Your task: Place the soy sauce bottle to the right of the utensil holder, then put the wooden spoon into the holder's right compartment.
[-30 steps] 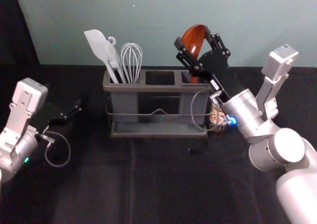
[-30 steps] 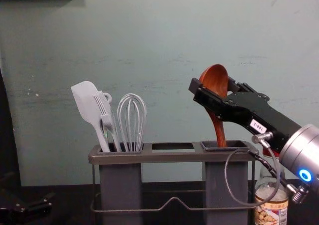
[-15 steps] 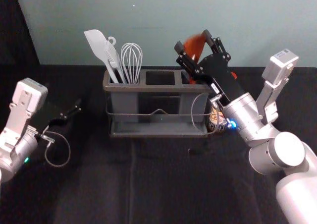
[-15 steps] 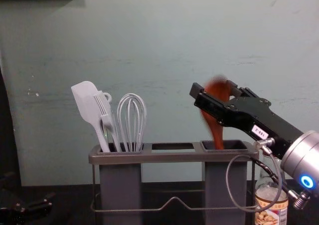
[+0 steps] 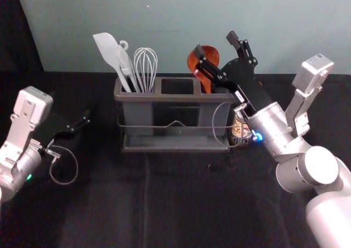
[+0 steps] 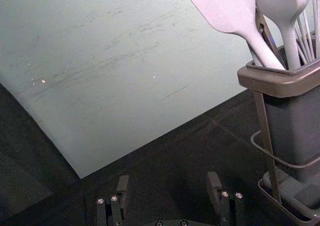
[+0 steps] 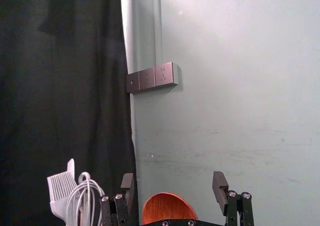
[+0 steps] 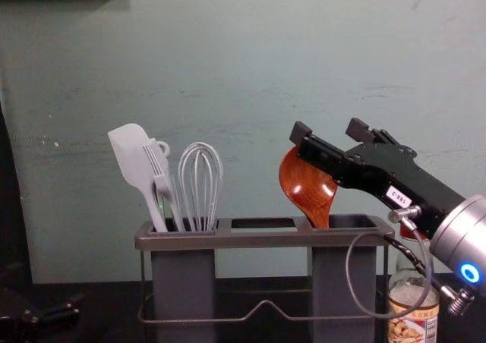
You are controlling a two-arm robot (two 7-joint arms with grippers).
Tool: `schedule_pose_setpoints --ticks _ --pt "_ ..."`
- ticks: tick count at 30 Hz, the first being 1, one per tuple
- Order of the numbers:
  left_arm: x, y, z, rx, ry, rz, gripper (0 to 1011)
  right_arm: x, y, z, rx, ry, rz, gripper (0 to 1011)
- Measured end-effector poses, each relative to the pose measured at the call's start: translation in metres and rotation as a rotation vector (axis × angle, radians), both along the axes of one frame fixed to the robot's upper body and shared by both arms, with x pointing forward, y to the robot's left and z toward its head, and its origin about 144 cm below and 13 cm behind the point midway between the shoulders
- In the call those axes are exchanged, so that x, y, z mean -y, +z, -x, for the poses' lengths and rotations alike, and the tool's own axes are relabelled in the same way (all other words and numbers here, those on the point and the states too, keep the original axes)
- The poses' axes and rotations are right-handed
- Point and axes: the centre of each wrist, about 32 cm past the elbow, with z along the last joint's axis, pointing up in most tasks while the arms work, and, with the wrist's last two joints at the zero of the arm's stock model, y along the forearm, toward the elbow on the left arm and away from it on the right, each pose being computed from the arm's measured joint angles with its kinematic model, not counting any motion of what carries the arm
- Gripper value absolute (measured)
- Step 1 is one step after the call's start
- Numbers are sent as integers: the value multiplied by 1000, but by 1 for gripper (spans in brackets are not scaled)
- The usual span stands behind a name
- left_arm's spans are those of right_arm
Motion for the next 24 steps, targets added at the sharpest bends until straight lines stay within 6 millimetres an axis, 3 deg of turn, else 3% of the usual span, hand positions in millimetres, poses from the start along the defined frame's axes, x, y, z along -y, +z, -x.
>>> schedule_pose_setpoints --ticks 4,10,16,24 --pt "0 0 0 0 0 0 1000 0 2 0 6 1 0 1002" --pt "0 0 0 0 0 0 1000 8 29 -2 73 -14 16 1002" --pt "0 0 0 0 0 0 1000 34 80 -5 182 -63 60 1002" --pt "0 0 0 0 0 0 1000 69 106 -9 224 -130 98 1002"
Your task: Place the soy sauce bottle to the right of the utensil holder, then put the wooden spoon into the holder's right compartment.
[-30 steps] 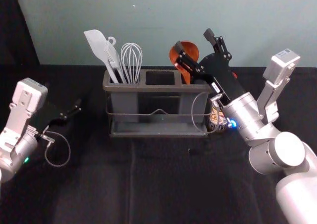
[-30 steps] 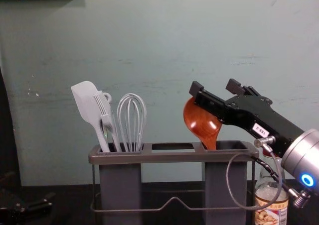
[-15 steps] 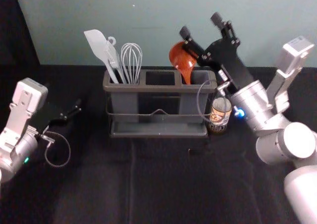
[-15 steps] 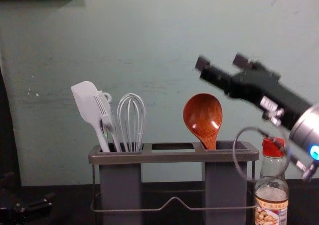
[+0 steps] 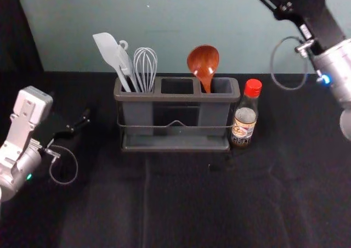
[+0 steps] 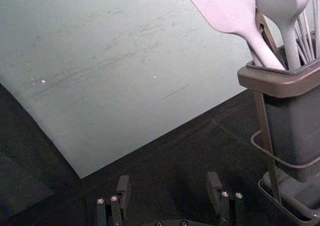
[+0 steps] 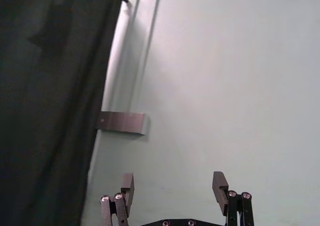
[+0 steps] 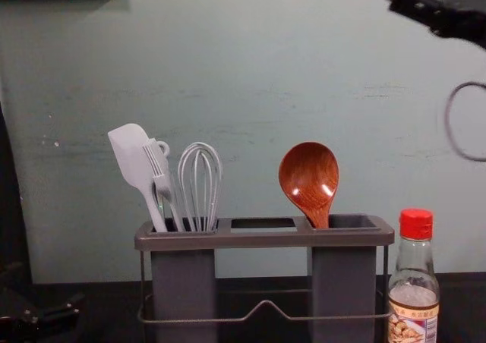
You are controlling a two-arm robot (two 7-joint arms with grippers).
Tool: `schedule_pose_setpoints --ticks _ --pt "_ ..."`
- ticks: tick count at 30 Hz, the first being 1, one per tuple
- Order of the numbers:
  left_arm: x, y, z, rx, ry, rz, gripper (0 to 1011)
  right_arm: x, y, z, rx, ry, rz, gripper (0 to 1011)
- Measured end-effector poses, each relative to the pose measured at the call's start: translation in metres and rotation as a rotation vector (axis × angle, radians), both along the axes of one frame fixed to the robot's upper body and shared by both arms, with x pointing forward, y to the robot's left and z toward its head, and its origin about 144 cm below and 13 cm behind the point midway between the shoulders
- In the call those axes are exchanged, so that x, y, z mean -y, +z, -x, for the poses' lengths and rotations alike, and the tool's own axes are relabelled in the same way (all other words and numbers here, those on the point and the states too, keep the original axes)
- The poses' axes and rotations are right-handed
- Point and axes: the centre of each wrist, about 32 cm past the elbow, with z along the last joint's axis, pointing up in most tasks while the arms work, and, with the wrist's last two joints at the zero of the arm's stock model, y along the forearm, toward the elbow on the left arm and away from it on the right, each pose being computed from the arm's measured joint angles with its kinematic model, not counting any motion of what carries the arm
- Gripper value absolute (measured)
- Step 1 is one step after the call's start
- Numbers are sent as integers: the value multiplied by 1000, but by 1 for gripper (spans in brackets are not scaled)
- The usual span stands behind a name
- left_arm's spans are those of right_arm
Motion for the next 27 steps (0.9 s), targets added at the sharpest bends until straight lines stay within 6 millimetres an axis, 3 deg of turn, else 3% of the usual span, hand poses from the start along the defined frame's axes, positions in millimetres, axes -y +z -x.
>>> schedule_pose_setpoints --ticks 8,15,27 --pt "0 0 0 0 0 0 1000 36 1 5 -15 -82 16 1002" --pt "0 0 0 0 0 0 1000 55 -32 19 -196 -212 56 1002" --pt "0 0 0 0 0 0 1000 59 -90 33 -442 -274 139 1002"
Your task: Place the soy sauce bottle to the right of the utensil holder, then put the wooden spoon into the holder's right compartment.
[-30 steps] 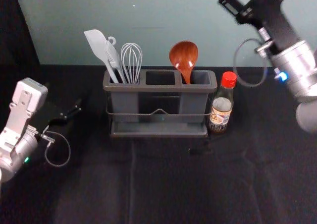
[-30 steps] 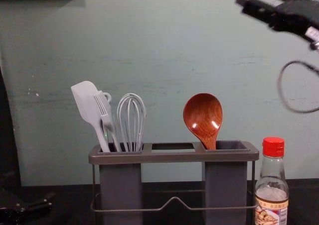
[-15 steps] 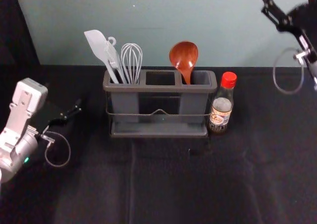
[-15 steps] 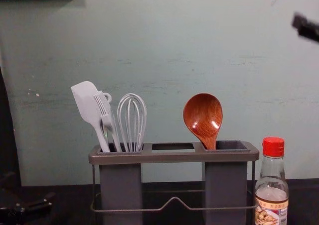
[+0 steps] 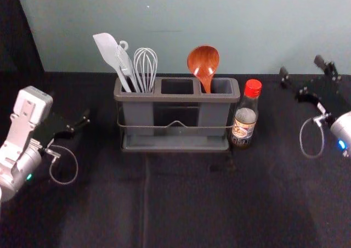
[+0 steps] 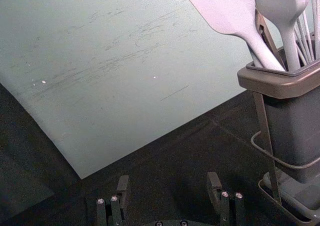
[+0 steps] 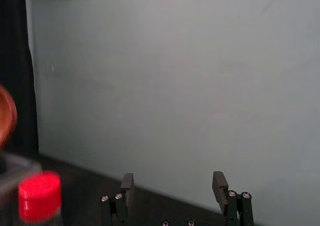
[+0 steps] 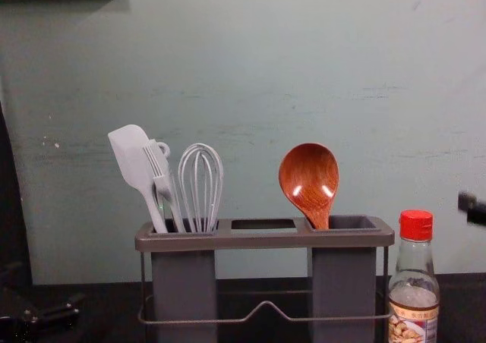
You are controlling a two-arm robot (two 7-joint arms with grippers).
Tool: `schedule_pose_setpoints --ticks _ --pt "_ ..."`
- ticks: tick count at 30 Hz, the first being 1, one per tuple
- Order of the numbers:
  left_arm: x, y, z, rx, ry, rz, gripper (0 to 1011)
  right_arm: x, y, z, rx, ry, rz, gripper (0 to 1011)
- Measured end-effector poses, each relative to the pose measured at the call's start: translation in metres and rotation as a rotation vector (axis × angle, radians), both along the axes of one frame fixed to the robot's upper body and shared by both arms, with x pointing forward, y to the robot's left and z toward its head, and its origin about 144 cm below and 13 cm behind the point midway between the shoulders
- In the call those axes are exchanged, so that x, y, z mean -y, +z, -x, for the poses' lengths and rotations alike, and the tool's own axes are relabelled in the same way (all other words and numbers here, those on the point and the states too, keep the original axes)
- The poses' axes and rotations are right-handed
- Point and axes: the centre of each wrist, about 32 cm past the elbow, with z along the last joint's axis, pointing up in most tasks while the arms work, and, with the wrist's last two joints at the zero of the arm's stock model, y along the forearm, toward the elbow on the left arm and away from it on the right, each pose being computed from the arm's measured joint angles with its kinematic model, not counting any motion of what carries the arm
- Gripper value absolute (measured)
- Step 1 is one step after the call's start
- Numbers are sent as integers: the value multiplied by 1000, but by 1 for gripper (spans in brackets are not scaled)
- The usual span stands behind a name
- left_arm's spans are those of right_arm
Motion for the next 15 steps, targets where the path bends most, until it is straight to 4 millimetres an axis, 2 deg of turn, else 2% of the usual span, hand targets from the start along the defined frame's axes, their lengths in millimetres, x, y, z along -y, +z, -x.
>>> schedule_pose_setpoints --ticks 6,15 --pt "0 0 0 0 0 0 1000 -3 -13 0 -93 -5 45 1002" --pt "0 0 0 0 0 0 1000 -9 -2 -5 -175 -15 107 1002"
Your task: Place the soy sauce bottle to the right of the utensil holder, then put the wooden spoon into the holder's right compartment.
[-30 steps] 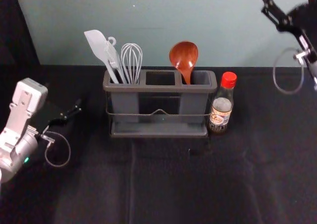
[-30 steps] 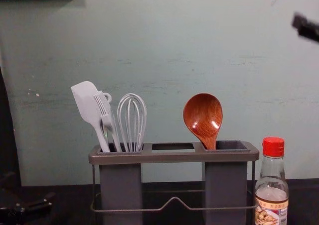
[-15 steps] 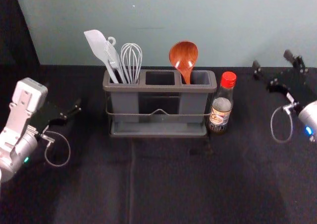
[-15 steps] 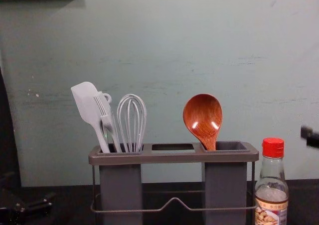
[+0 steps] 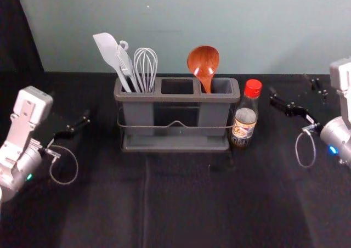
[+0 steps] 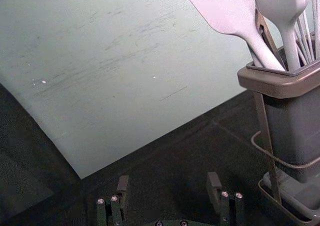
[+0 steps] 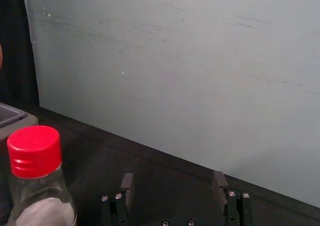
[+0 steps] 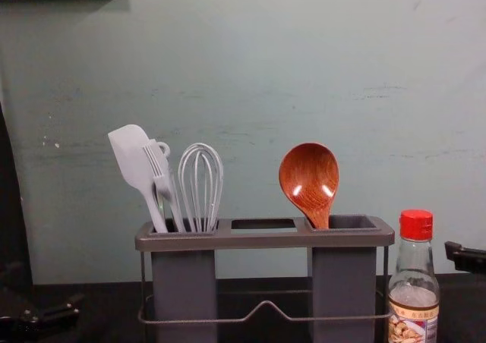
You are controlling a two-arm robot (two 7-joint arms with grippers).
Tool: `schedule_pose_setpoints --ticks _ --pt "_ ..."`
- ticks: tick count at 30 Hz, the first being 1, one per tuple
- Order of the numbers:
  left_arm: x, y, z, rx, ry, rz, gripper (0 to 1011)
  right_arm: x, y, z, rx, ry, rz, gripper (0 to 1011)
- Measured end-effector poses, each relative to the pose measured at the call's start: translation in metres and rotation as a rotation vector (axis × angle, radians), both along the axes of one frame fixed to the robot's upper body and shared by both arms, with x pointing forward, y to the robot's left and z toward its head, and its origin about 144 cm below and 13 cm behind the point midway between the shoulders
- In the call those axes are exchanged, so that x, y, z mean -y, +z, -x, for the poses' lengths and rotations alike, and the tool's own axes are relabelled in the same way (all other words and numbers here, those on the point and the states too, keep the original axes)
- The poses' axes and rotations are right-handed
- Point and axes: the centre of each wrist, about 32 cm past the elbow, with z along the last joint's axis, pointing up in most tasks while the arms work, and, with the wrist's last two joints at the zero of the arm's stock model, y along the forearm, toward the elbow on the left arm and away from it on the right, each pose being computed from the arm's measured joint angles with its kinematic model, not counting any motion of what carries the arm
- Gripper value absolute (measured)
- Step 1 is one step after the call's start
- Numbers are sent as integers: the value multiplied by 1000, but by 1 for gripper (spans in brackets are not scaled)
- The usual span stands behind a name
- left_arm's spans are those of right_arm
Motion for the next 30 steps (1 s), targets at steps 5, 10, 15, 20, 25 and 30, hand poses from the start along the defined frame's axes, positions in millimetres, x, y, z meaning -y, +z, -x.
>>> schedule_pose_setpoints --ticks 5,10,15,20,25,30 --pt "0 0 0 0 0 0 1000 -5 3 -1 -9 6 4 1002" --pt "0 0 0 0 0 0 1000 -8 2 -1 -12 13 2 1002" --pt "0 0 0 0 0 0 1000 -9 0 0 -12 13 -1 1002" --pt "0 0 0 0 0 0 1000 -10 0 0 -8 8 -1 1002" --pt "0 0 0 0 0 0 1000 -10 0 0 -8 7 -1 1002" --pt "0 0 0 0 0 0 1000 -10 0 0 -8 8 -1 1002"
